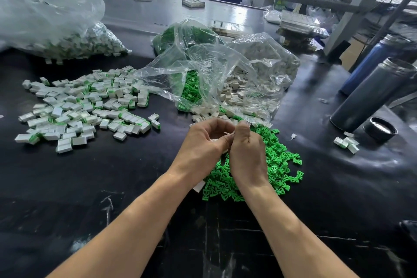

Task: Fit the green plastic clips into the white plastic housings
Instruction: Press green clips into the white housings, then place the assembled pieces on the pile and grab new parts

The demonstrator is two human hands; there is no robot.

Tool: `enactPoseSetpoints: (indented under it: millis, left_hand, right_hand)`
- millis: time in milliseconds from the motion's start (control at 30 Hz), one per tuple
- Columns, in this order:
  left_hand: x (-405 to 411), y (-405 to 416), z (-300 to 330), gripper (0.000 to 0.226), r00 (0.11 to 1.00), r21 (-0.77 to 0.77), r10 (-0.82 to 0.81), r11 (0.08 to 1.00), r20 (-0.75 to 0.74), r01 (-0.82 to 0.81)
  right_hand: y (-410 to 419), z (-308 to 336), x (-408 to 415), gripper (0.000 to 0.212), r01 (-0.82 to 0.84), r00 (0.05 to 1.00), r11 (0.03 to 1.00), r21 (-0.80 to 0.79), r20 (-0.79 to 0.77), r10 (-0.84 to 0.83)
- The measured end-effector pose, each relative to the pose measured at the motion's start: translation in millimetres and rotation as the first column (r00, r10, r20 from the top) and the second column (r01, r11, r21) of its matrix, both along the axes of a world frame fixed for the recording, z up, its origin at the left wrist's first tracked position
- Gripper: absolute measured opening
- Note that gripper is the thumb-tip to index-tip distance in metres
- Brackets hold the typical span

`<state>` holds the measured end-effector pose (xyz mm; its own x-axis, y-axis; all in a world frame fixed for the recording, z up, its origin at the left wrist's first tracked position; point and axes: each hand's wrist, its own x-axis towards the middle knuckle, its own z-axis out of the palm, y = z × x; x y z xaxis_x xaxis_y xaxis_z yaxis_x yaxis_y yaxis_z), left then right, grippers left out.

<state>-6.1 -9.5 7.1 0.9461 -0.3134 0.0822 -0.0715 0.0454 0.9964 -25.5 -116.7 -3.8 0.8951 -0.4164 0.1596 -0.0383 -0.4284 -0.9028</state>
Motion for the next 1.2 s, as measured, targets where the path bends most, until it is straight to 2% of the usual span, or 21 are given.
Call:
enactPoseSetpoints:
  millis: [333,533,600,667,800,867,1033,1200]
  left_hand:
    - [-2,0,0,0.004,1.000,0.005,0.026,1.000,0.007,-0.026]
    - [0,3,3,0.005,0.998,0.030,0.038,0.999,0.050,-0.040]
    - [3,7,3,0.008,0.997,0.032,0.060,0.998,0.054,-0.062]
    - [6,11,3,0.009,0.994,0.056,0.090,0.994,0.069,-0.094]
    - [8,14,5,0.008,0.992,0.091,0.117,0.988,0.056,-0.122]
    - [8,14,5,0.007,0.991,0.105,0.116,0.987,0.062,-0.122]
    - [8,16,4,0.011,0.992,0.119,0.101,0.987,0.081,-0.110]
    - [7,17,1,0.014,0.975,0.249,0.048,0.963,0.217,-0.103]
  right_hand:
    - [1,-5,4,0.068,0.031,0.999,0.999,-0.043,0.046,-0.029]
    - [0,-3,0,0.069,-0.073,0.997,0.986,0.150,0.045,0.067]
    - [-3,-2,-2,0.071,-0.076,0.996,0.985,0.157,0.053,0.069]
    - [-9,-2,-6,0.061,-0.078,0.993,0.985,0.155,0.099,0.064]
    - [-20,1,-9,0.020,-0.156,0.974,0.979,0.129,0.187,0.130]
    - [-21,1,-9,0.009,-0.180,0.969,0.978,0.102,0.191,0.159]
    - [-22,-1,-7,0.004,-0.159,0.977,0.983,0.092,0.156,0.144]
    - [-23,-4,-7,0.006,-0.143,0.984,0.985,0.098,0.124,0.131]
